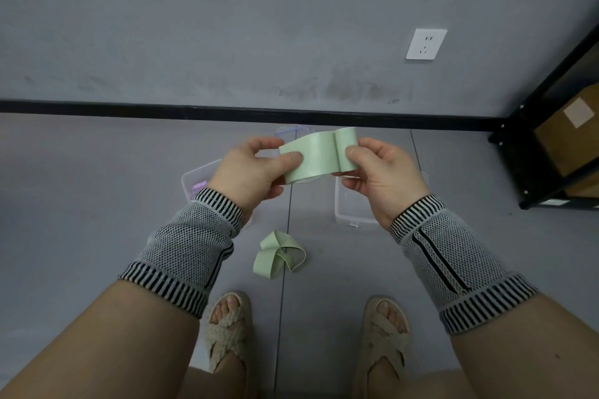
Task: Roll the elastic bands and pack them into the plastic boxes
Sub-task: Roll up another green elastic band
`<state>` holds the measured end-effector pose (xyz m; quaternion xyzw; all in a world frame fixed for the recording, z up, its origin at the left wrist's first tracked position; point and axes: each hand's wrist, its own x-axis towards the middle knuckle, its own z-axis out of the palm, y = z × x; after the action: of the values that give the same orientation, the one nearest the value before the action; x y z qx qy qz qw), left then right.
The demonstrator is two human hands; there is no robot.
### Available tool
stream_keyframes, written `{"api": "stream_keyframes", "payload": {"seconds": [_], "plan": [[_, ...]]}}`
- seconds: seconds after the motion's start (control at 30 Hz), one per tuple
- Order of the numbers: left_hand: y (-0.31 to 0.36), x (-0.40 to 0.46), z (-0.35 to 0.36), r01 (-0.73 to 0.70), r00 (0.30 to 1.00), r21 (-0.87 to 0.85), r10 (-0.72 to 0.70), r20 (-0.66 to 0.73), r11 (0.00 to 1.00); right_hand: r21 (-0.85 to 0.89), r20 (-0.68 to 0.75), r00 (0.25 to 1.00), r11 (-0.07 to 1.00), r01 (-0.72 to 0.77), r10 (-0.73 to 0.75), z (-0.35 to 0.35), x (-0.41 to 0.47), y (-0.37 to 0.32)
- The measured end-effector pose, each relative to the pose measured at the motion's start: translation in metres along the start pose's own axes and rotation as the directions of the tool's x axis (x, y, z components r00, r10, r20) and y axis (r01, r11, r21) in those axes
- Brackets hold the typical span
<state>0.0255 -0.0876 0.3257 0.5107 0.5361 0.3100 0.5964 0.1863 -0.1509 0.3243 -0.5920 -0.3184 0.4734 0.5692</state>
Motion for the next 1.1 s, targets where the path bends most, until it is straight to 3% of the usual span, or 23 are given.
{"api": "stream_keyframes", "payload": {"seconds": [0.27,0.53,0.7,1.1], "plan": [[0.002,-0.001,-0.002,-0.093,0.995,0.056,0.095,-0.029,0.994,0.012,-0.021,1.0,1.0,-0.019,0.019,-0.003,0.003,0.004],[0.002,-0.001,-0.004,-0.097,0.995,0.017,0.097,0.016,0.995,0.061,-0.018,0.999,0.998,-0.032,0.033,-0.003,0.005,0.006],[0.002,-0.003,0.002,-0.057,0.997,-0.035,0.059,0.049,0.998,0.0,0.001,1.0,1.0,-0.004,0.004,-0.004,0.006,0.008],[0.002,-0.001,0.002,-0.192,0.981,0.098,0.193,0.004,0.976,-0.044,-0.041,0.997,0.997,0.066,-0.067,0.002,0.004,0.01]]}}
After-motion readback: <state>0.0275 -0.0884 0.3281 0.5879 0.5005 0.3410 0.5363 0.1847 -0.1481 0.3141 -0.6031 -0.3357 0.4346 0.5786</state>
